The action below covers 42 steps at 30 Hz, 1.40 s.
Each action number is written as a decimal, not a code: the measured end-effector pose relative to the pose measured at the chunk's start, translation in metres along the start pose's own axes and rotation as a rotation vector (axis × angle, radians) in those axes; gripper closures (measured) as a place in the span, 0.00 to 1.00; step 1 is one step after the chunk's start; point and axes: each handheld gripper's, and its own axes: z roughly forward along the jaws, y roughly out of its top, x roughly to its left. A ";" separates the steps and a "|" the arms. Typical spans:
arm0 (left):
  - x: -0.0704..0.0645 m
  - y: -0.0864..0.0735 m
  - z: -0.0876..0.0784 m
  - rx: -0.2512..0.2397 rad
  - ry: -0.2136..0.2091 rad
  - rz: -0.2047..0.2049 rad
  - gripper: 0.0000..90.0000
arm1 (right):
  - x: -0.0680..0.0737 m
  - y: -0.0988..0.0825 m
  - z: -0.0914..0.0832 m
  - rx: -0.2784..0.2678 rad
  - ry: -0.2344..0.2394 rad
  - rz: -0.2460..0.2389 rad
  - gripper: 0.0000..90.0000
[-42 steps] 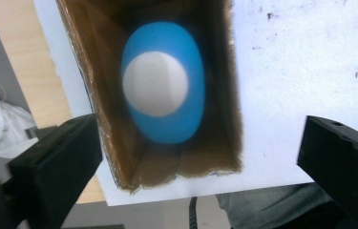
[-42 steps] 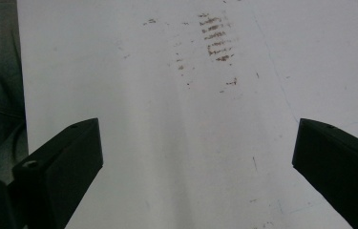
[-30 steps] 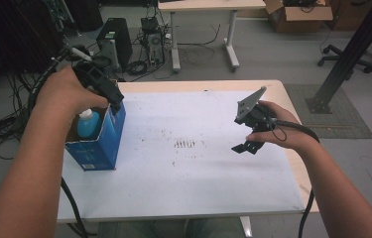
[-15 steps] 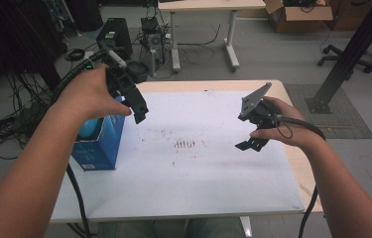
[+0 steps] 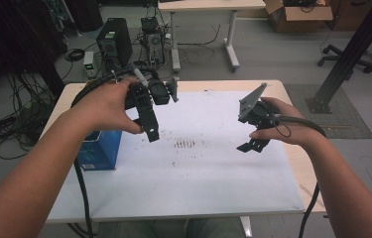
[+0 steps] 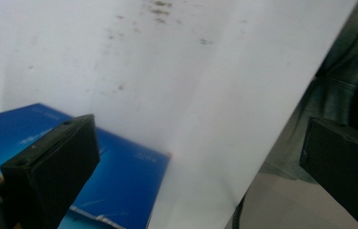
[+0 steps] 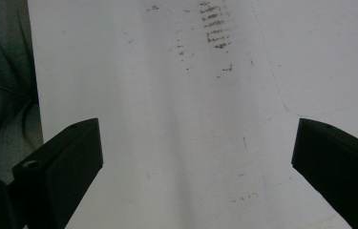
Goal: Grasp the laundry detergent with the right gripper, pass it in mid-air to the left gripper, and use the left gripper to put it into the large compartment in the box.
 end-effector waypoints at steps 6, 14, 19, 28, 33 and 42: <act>-0.009 0.002 0.012 0.003 -0.017 0.084 0.00 | 0.002 -0.003 0.008 0.020 0.012 0.004 0.04; -0.011 0.000 0.034 0.019 -0.030 0.140 0.00 | 0.001 -0.004 0.012 0.061 0.023 -0.003 0.04; -0.011 -0.001 0.038 0.025 -0.039 0.175 0.00 | -0.004 0.000 0.011 0.087 0.033 -0.016 0.04; -0.007 -0.003 0.042 0.029 -0.048 0.194 0.01 | -0.009 0.008 0.013 0.112 0.046 -0.030 0.04; -0.004 -0.004 0.043 0.029 -0.046 0.192 0.01 | -0.010 0.012 0.015 0.130 0.053 -0.039 0.04; 0.000 -0.007 0.042 0.022 -0.051 0.186 0.01 | -0.013 0.013 0.016 0.147 0.060 -0.039 0.04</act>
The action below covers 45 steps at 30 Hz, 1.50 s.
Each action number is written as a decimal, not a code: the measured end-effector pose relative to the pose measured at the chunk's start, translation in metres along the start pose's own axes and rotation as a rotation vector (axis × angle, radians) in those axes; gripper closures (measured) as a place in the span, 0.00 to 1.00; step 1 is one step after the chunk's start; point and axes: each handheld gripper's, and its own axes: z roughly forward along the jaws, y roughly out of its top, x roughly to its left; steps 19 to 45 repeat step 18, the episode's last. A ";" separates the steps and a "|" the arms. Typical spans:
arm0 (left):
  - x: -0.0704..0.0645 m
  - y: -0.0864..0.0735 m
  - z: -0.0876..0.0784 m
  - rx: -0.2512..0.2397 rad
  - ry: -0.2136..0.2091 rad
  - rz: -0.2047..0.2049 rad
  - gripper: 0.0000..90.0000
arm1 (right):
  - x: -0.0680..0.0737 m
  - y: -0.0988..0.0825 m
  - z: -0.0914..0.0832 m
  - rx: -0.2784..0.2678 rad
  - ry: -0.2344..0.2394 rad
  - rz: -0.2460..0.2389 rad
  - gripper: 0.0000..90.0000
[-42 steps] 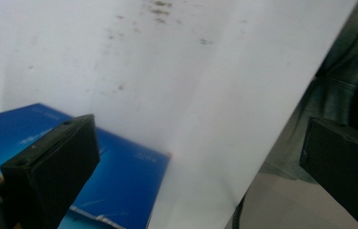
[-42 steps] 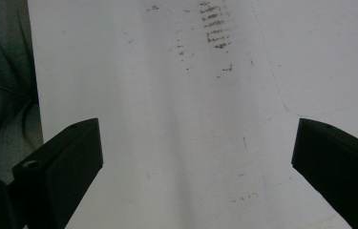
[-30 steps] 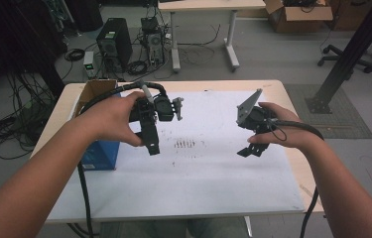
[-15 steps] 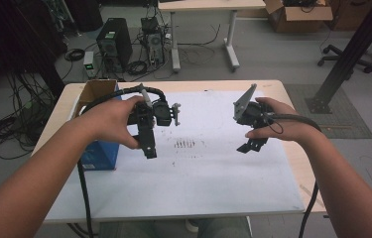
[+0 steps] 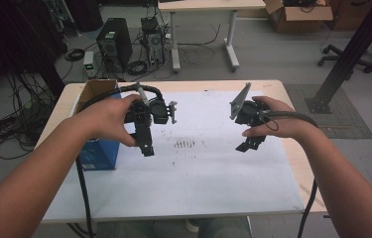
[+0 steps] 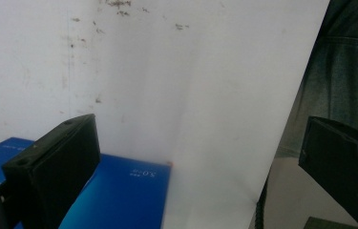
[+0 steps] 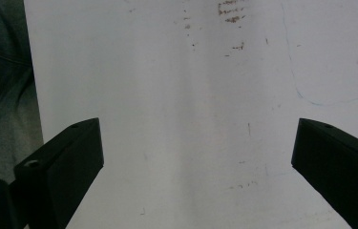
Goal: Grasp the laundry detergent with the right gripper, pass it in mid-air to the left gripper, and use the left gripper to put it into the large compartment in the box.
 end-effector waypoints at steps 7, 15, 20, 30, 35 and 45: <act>-0.001 0.000 0.000 -0.002 0.000 0.001 0.01 | 0.000 0.000 0.000 0.001 -0.001 0.002 0.04; -0.001 0.000 -0.001 -0.004 0.002 -0.003 0.01 | 0.002 0.000 -0.001 0.000 -0.005 0.002 0.04; -0.001 0.000 -0.002 -0.006 -0.001 -0.004 0.01 | 0.003 0.000 -0.002 0.000 -0.005 0.000 0.04; -0.001 0.000 -0.002 -0.006 -0.001 -0.004 0.01 | 0.003 0.000 -0.002 0.000 -0.005 0.000 0.04; -0.001 0.000 -0.002 -0.006 -0.001 -0.004 0.01 | 0.003 0.000 -0.002 0.000 -0.005 0.000 0.04; -0.001 0.000 -0.002 -0.006 -0.001 -0.004 0.01 | 0.003 0.000 -0.002 0.000 -0.005 0.000 0.04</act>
